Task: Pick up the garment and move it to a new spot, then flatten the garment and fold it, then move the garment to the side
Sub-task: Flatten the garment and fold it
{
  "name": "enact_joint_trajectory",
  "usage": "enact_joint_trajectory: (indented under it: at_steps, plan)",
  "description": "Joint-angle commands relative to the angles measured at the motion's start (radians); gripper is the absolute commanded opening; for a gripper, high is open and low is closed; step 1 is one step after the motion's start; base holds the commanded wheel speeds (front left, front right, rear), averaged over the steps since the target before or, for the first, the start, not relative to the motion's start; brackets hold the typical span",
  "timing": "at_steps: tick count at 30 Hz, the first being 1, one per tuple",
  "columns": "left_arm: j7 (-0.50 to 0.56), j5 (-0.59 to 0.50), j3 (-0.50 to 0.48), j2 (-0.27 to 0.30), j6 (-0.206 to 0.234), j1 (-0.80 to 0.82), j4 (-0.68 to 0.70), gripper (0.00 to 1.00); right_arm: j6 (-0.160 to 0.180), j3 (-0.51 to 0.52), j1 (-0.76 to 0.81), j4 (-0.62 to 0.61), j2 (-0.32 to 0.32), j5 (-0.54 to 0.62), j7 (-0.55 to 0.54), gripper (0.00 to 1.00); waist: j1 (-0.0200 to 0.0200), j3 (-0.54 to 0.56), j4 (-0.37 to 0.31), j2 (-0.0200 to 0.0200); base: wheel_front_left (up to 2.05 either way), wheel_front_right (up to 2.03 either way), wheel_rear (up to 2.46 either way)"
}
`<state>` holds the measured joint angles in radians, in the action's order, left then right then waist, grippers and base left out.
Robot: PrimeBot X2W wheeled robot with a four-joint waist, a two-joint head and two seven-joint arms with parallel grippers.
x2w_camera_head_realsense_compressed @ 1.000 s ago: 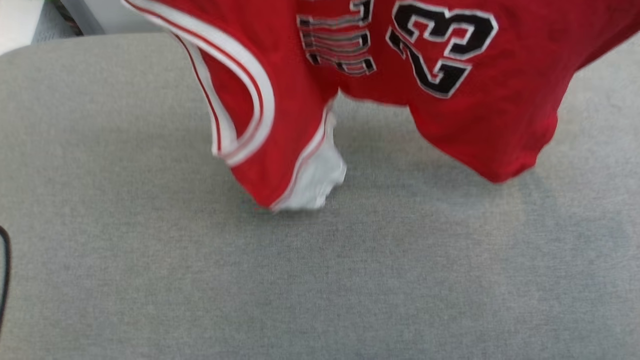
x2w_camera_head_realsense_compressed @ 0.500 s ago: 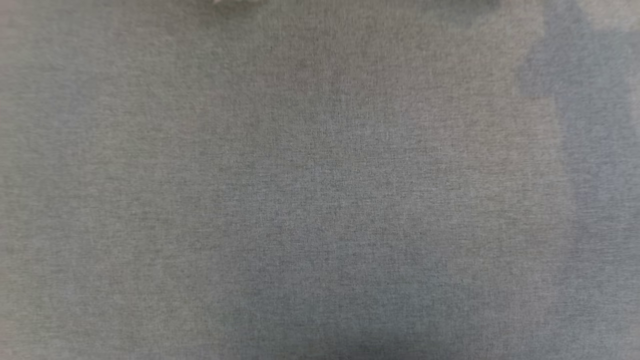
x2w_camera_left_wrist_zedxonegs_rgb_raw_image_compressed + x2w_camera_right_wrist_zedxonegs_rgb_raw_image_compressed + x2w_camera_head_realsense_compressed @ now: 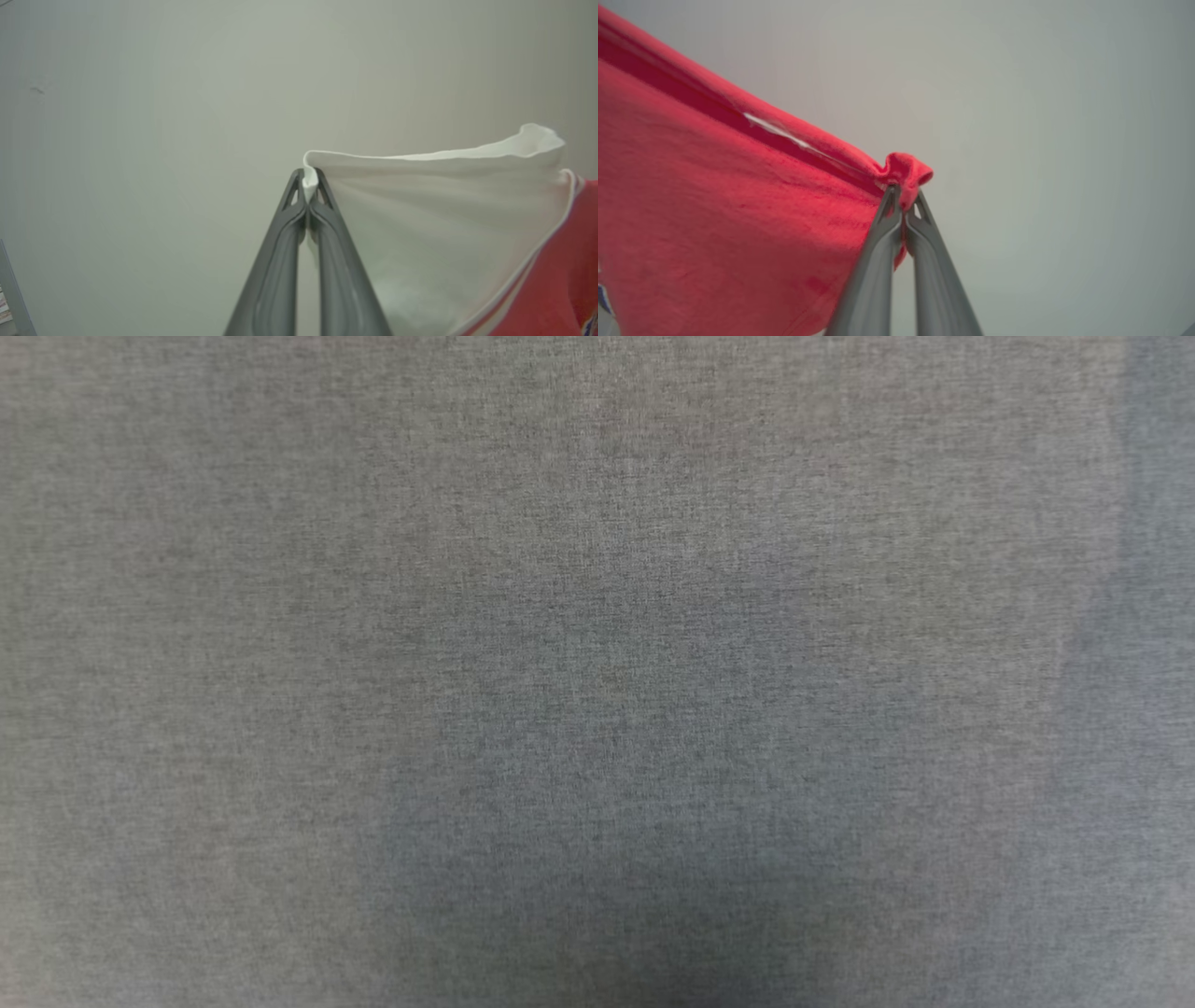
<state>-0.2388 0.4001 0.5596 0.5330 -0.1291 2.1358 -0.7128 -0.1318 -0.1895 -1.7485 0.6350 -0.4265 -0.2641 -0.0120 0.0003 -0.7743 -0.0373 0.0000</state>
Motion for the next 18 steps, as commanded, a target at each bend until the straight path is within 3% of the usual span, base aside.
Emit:
enact_joint_trajectory:
  at_steps: [1, 5, 8, 18]
  plan:
    - [-0.013, 0.014, 0.000, -0.003, -0.001, 0.005, -0.015, 0.00, 0.001, -0.007, -0.011, 0.026, 0.006, 0.011, 0.020, 0.00, -0.0003, -0.026, 0.006, 0.0000, 0.00, 0.00, 0.00]
    - [-0.022, 0.046, -0.009, -0.010, -0.001, -0.071, 0.015, 0.00, 0.001, -0.021, -0.019, 0.078, 0.013, 0.021, 0.087, 0.00, -0.0003, -0.047, 0.015, 0.0000, 0.00, 0.00, 0.00]
    - [-0.023, 0.065, -0.060, -0.020, -0.001, -0.262, 0.138, 0.00, 0.001, -0.065, 0.039, 0.134, 0.029, 0.022, 0.157, 0.00, -0.0003, -0.047, 0.026, 0.0000, 0.00, 0.00, 0.00]
    - [-0.023, 0.086, -0.116, -0.086, -0.001, -0.697, 0.312, 0.00, 0.001, -0.164, 0.260, 0.171, 0.002, -0.054, 0.231, 0.00, -0.0003, 0.064, 0.067, 0.0000, 0.00, 0.00, 0.00]
